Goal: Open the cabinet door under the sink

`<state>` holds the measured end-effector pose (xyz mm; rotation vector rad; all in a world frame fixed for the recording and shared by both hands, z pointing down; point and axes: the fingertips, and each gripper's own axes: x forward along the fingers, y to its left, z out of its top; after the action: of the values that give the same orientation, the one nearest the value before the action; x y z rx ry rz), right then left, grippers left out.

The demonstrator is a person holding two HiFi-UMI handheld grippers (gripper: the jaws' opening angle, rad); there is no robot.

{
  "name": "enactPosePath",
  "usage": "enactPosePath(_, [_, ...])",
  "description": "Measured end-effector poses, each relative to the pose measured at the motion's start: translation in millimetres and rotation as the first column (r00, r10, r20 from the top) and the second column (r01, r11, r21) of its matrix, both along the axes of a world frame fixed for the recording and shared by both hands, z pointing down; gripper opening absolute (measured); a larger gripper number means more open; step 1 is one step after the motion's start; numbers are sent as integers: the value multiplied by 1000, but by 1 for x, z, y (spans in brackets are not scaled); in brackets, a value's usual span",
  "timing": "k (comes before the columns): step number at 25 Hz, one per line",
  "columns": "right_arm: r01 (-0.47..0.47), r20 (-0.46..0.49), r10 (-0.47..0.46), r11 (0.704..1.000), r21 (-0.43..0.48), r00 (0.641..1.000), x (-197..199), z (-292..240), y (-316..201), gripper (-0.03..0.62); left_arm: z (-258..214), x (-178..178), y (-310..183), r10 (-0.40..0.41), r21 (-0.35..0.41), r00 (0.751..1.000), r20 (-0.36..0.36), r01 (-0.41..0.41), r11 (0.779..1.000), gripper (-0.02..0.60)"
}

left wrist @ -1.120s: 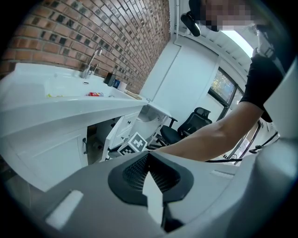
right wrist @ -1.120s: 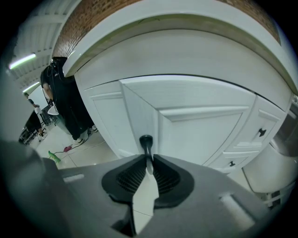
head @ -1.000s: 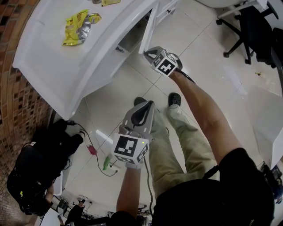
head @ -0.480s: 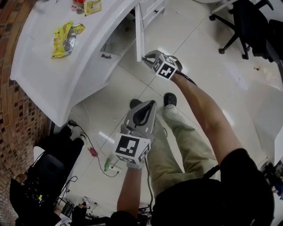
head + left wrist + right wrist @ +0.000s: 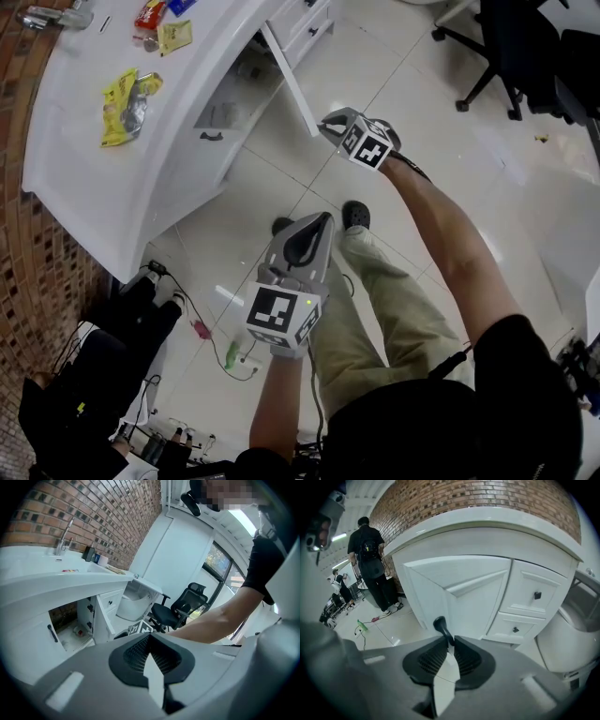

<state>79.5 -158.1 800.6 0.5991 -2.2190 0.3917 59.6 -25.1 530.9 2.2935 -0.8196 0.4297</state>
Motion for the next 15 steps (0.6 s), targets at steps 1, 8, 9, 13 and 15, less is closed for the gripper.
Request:
enactPosePath(1, [-12,-3,12,1000,0,1000,9,0,-2,32,0,2,-1,0,-1,1000,0,0,1000,15])
enactPosePath(8, [-164,-49,164,986,-1,985,84,3,-29,14,1,18,-3,17,-14,1000,-9,-17,1000,15])
enactPosePath(9, [-154,-60,154,988,2,986,87,3,-32,14,0,21,-3,20,-12,1000,-12,-20,1000,15])
enactPosePath(13, [-137,-81,138,990,16,987,96,1,-39,15,-3,31,-6,39,-8,999,-14,-39,999,15])
enactPosePath(15, [-166,-77,167,986,17,983,101,1,-40,15,-3,32,-7,48,-6,999,-7,-48,999,15])
